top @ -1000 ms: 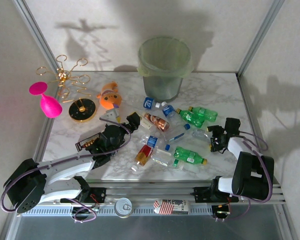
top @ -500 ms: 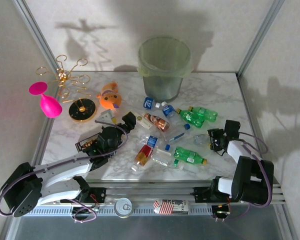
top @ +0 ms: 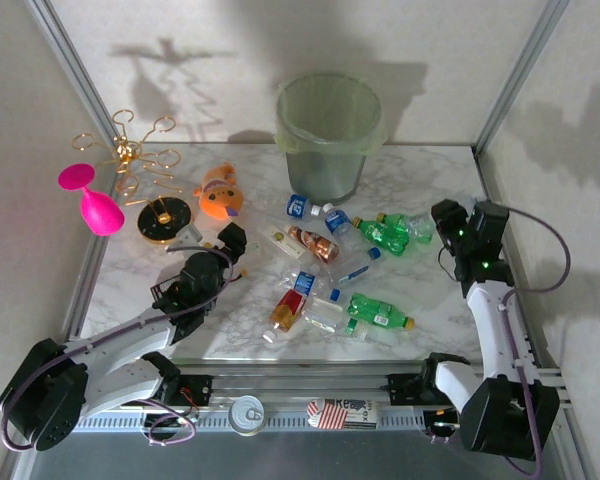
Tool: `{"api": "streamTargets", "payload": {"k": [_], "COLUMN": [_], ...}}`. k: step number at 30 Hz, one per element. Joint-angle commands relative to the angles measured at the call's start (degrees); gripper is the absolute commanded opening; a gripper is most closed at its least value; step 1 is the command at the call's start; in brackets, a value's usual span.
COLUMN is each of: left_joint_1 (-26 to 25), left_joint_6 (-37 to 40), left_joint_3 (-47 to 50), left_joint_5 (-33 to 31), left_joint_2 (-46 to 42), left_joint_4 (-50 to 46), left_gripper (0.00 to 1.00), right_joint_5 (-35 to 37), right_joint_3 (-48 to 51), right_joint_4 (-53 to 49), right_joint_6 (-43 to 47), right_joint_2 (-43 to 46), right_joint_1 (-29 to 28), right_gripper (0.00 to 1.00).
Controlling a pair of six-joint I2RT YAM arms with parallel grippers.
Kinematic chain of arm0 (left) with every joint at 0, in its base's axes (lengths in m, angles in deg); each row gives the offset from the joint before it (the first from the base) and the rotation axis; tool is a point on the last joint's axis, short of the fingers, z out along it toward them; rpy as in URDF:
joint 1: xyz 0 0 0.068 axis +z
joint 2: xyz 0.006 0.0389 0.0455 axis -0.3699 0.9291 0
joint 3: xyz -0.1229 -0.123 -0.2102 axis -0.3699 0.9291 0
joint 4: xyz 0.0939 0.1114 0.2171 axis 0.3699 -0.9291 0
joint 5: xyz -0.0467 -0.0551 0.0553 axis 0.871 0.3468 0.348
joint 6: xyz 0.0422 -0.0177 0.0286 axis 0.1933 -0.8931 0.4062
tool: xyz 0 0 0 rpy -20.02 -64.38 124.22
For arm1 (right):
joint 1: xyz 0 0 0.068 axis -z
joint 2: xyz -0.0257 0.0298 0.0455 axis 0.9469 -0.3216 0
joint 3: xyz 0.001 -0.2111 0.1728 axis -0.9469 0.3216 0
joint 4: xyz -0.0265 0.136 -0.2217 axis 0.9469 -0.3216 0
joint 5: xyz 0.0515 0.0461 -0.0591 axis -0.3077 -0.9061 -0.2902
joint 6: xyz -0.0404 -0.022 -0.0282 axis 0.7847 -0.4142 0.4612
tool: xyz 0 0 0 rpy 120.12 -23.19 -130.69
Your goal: Put the plastic bottles in the bin
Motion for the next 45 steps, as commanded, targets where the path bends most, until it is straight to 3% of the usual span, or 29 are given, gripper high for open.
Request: {"api": "streamTargets", "payload": {"k": [1,7,13,28,37,42,45], "left_joint_1": [1.04,2.21,2.58,3.29,3.64,3.73,3.73], "left_joint_6": [-1.81,-1.37,-1.37,-3.54,-4.88,-5.08,-5.20], "left_joint_3": [0.74,0.13,0.84,8.66,11.50,11.64,11.47], "left_joint_5": [1.93,4.33,4.68,-2.90,-6.74,-6.44,-5.73], "left_joint_2": [-0.33,0.31,-2.39,-24.51,-35.31,-35.68,-35.07], "left_joint_4": [1.57,1.44,-1.76,-15.89,-21.33,-21.68,-21.17], "left_gripper": [1.00,1.00,1.00,1.00,1.00,1.00,1.00], "right_joint_5": [2.84,7.69,8.69,12.10,12.86,12.74,12.43], "right_joint_3": [-8.64,-26.25,-45.31,-87.55,-89.70,-89.64,-89.78], "right_joint_4": [-1.09,-3.41,-4.56,-14.37,-14.58,-14.56,-14.17], "right_joint_6": [9.59,19.63,25.02,33.61,35.91,35.95,35.90], "right_joint_2": [-3.46,-13.82,-26.34,-60.92,-68.02,-69.64,-70.02], "right_joint_1": [-4.56,-14.71,-21.28,-28.51,-29.54,-29.58,-29.73], "right_gripper": [0.46,0.46,0.46,0.48,0.48,0.50,0.57]}}
